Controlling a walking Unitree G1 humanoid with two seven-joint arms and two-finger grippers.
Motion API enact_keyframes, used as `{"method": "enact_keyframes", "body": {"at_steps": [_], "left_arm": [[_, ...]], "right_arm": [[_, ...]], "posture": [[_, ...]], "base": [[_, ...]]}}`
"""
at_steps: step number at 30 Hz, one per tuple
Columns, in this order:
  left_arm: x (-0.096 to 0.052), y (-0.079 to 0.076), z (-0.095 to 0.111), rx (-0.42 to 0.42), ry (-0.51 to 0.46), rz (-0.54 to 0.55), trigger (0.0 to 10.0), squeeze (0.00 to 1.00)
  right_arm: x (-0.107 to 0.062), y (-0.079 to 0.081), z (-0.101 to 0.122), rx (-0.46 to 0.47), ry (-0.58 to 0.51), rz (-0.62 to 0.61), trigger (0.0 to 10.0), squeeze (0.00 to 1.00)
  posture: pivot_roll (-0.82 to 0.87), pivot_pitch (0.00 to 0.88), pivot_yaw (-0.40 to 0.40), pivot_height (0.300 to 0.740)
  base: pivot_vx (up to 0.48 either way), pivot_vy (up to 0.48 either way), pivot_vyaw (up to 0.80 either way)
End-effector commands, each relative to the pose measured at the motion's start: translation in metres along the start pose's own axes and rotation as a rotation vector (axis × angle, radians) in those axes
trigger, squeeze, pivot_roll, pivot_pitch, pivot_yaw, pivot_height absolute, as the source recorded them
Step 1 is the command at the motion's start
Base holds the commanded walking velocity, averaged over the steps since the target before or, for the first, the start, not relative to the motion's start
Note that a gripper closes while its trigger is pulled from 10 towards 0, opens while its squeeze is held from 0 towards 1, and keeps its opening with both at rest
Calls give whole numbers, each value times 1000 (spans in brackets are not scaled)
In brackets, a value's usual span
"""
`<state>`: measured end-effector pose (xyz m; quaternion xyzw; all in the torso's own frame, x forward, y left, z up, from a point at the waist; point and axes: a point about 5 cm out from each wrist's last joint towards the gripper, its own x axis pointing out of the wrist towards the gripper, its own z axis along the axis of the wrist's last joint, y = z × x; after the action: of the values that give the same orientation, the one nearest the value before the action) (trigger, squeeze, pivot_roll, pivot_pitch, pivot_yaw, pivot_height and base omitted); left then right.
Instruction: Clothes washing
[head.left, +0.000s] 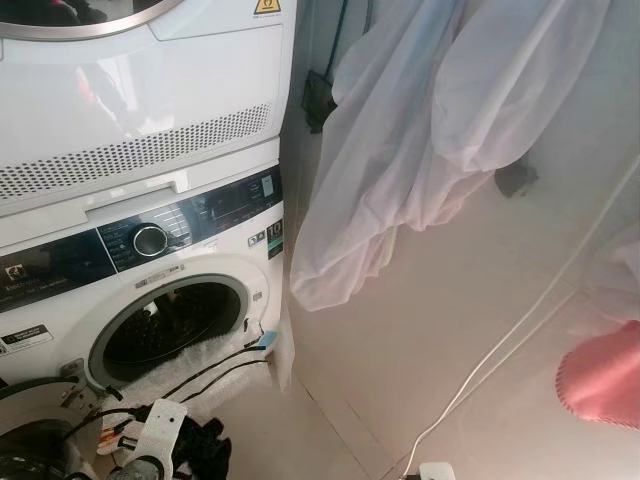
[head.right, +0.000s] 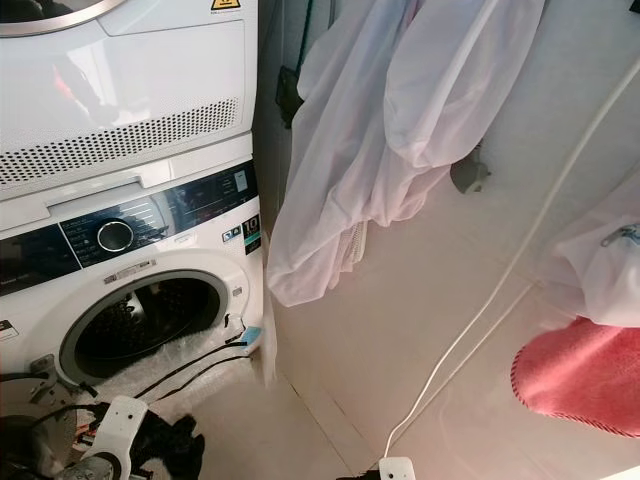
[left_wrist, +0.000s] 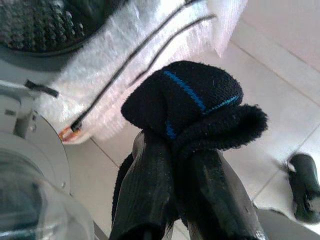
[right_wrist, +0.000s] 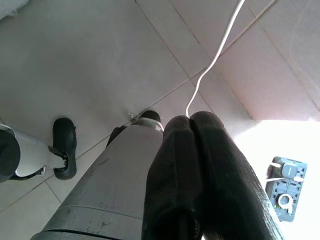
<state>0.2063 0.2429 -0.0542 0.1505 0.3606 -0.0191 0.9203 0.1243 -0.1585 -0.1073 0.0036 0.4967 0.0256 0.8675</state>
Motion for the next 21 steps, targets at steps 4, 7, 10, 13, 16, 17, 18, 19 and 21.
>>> {"method": "enact_keyframes", "body": {"at_steps": [4, 7, 10, 13, 16, 17, 18, 19, 21], "left_arm": [[-1, -2, 3, -20, -56, 18, 10000, 0], [-2, -2, 5, -44, -85, 32, 10000, 0], [-2, -2, 7, -74, -121, 41, 10000, 0], [-3, -4, 9, -77, -154, 29, 10000, 0], [-3, -5, 12, -77, -188, 23, 10000, 0], [-4, -5, 14, -89, -207, 30, 10000, 0], [-4, -5, 14, -89, -207, 30, 10000, 0], [-4, -5, 15, -89, -221, 34, 10000, 0], [-5, -5, 18, -74, -243, 33, 10000, 0]], "right_arm": [[-1, -5, 0, 35, -28, -18, 10000, 0], [-2, -6, 0, 37, -37, -19, 10000, 0], [-2, -7, 0, 34, -37, -20, 10000, 0], [-2, -8, -1, 28, -37, -22, 10000, 0], [-2, -9, 0, 28, -41, -25, 10000, 0], [-2, -10, 0, 27, -44, -27, 10000, 0], [-2, -10, 0, 27, -44, -27, 10000, 0], [-2, -10, 0, 28, -46, -30, 10000, 0], [-3, -11, 1, 29, -51, -34, 10000, 0]], "posture": [[168, 0, -112, 740], [169, 0, -113, 740], [171, 0, -117, 740], [169, 0, -118, 740], [172, 0, -121, 740], [175, 0, -124, 740], [175, 0, -124, 740], [176, 0, -129, 740], [178, 0, -133, 740]], "base": [[0, 0, 0], [0, 0, 0], [0, 0, 0], [0, 0, 0], [0, 0, 0], [0, 0, 0], [0, 0, 0], [0, 0, 0], [0, 0, 0]]}}
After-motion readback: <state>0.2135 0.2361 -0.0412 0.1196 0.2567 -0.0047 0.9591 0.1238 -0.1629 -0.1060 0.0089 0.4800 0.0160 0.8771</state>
